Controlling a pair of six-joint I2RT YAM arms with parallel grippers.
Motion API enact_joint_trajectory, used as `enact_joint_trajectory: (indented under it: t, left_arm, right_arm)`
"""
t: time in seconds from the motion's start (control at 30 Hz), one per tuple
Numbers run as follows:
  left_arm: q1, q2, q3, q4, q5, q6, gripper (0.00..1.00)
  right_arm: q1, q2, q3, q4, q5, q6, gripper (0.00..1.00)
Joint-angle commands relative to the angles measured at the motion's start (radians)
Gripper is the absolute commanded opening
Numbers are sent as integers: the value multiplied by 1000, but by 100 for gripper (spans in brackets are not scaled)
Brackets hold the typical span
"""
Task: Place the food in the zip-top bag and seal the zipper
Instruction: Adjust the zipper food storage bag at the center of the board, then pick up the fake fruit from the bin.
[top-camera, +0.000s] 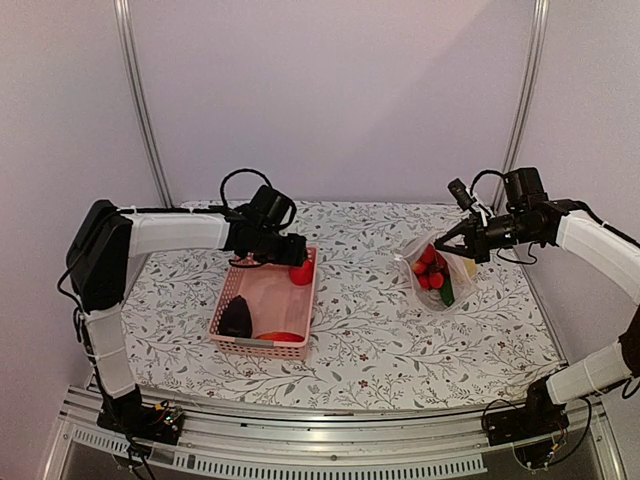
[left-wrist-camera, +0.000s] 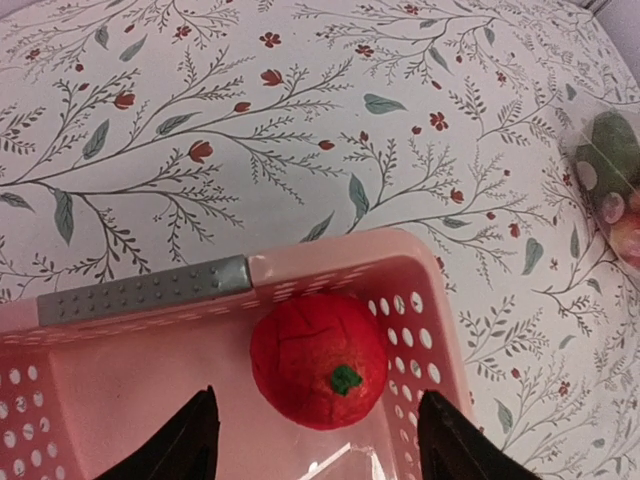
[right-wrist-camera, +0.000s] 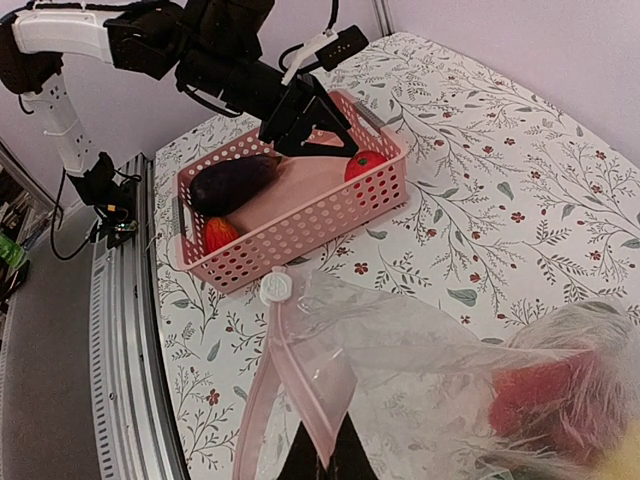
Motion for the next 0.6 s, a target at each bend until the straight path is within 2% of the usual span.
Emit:
enact_joint_trajectory:
  t: [0.0,0.3,0.5,0.57]
  left_arm:
    - [7,66,55,22,62,-23,67]
    - [7,159,120,-47,0,-52,68]
    - [6,192,123,-35,33,-53,63]
    - [6,194,125,-36,34,-45,56]
  right_arm:
    - [2,-2,-15,10,-7,-13,0]
    - [2,0,-14,10,-7,-11,0]
    - [2,1,-14,10,-5,-12,0]
    - [2,3,-16,10,-5,-13,0]
